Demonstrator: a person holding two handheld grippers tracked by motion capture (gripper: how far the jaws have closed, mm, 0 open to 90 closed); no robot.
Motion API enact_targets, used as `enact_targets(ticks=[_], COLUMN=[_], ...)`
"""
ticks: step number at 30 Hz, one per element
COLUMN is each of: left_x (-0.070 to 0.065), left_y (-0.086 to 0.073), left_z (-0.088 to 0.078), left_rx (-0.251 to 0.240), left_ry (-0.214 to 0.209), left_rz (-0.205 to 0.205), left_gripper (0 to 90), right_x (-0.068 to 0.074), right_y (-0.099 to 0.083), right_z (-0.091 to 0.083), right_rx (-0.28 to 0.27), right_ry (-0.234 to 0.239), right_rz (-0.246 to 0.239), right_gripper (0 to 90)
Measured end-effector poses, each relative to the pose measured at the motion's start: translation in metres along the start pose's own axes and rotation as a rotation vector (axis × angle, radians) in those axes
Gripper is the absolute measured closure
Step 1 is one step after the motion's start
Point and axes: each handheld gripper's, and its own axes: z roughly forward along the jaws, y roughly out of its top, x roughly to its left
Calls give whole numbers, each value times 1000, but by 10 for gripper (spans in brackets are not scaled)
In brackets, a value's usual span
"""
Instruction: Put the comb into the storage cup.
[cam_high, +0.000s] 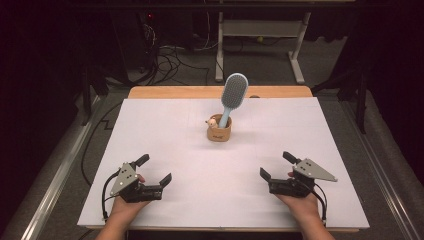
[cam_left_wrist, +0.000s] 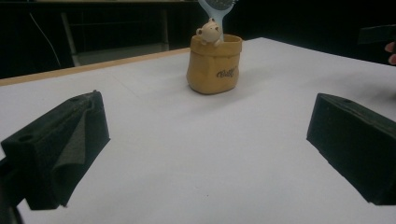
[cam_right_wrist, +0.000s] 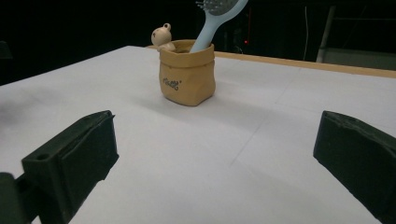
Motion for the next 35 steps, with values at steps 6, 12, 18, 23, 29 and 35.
enact_targets(ticks=[6, 12, 18, 23, 29, 35], left_x=[2, 2, -2, -3, -1, -2], left_y=[0, 2, -3, -2, 1, 1], left_z=[-3, -4, -3, -3, -3, -3], left_rx=[10, 11, 47, 41, 32, 23], left_ry=[8, 12, -11, -17, -14, -13], left_rz=[8, 0, 7, 4, 0, -1], left_gripper=[2, 2, 2, 2, 2, 2], right_x=[-11, -15, -14, -14, -15, -16], right_y=[-4, -9, -10, -10, -10, -10], right_z=[-29, -44, -38, -40, -40, -40], right_rx=[-27, -29, -21, -30, -31, -29], right_ry=[-35, -65, -62, -69, -82, -84], right_rz=[13, -2, -37, -24, -20, -17], right_gripper=[3, 3, 3, 3, 3, 3])
